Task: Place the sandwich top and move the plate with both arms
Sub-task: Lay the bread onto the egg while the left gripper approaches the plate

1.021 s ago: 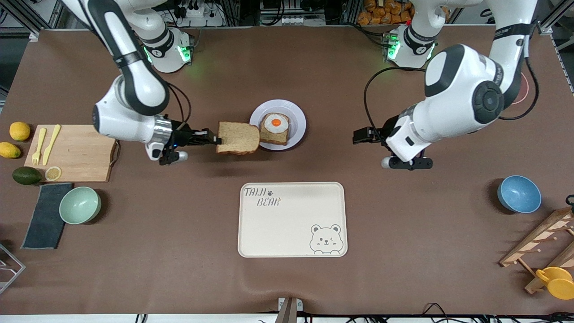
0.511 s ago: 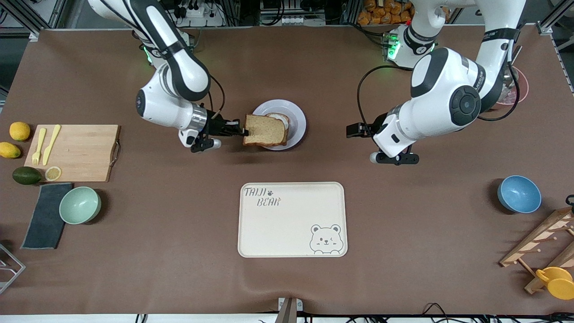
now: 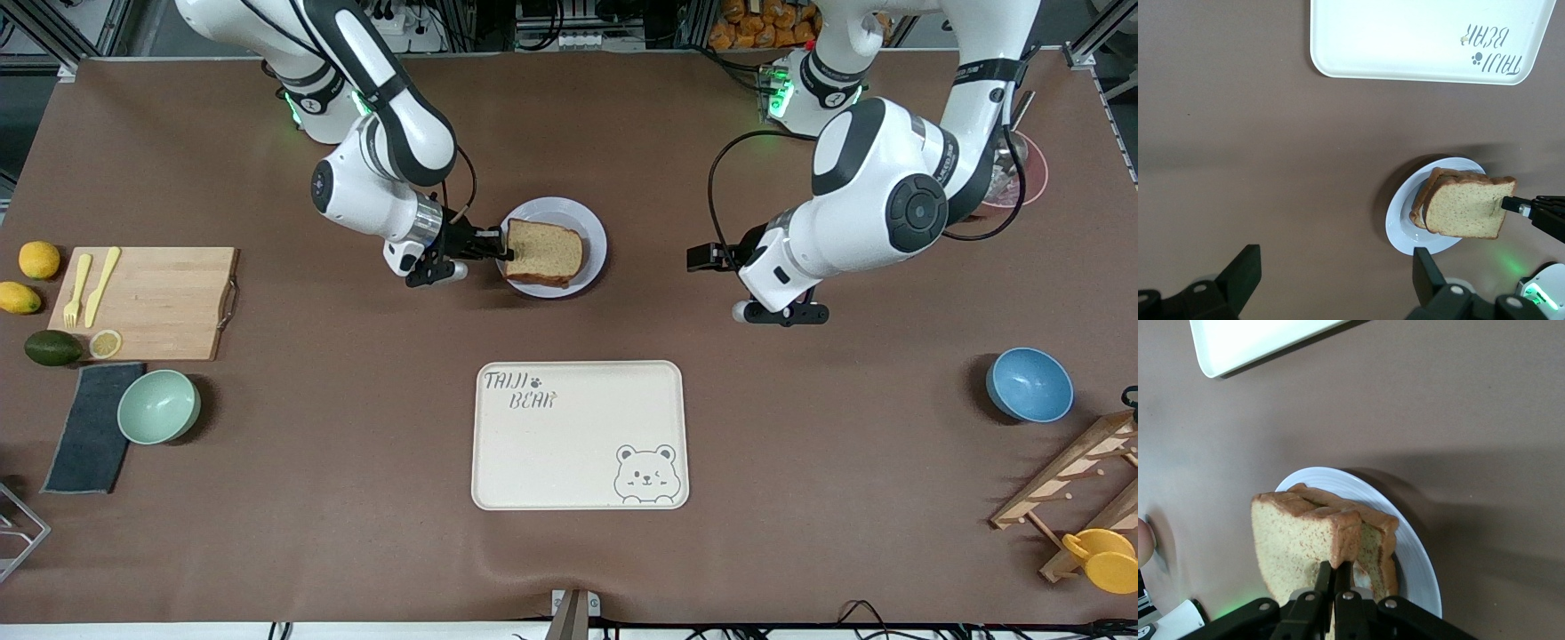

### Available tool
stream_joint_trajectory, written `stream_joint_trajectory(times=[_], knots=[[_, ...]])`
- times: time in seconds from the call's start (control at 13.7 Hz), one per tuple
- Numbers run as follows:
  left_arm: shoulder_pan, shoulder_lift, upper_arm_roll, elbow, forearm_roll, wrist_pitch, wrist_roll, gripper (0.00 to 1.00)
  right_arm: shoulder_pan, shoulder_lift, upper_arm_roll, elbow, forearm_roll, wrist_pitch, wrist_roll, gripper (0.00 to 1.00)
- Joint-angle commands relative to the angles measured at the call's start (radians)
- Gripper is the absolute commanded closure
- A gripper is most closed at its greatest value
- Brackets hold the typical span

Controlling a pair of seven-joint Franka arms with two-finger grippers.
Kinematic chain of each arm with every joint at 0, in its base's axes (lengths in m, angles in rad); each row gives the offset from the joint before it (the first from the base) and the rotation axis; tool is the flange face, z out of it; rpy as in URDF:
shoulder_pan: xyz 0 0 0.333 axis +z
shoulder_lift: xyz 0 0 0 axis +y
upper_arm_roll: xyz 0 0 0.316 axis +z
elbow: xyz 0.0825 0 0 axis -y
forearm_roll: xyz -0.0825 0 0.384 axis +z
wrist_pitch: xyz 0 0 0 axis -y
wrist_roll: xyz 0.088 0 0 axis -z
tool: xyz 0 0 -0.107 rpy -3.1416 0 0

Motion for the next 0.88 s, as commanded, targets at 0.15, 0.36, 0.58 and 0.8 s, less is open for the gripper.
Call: stream_joint_trajectory(times=[0.15,0.36,0.58,0.8], knots=[[0.007,-0.032,-0.005,-0.040,-0.046,0.019,0.007,0.00,0.079,0.007,-0.009,-0.018,0.058,0.084,-0.008,1.00],[0.002,-0.033,-0.007,-0.074,-0.047,0.023,0.015,0.00,0.086,0.007,-0.009,-0.025,0.069,0.084,-0.008,1.00],[0.001,-0.027,-0.007,-0.091,-0.047,0.039,0.031,0.00,0.086,0.007,-0.009,-0.025,0.069,0.083,-0.007,1.00],[0.006,-0.026,-0.007,-0.126,-0.050,0.045,0.053,0.00,0.086,0.008,-0.009,-0.027,0.069,0.083,0.003,0.67]])
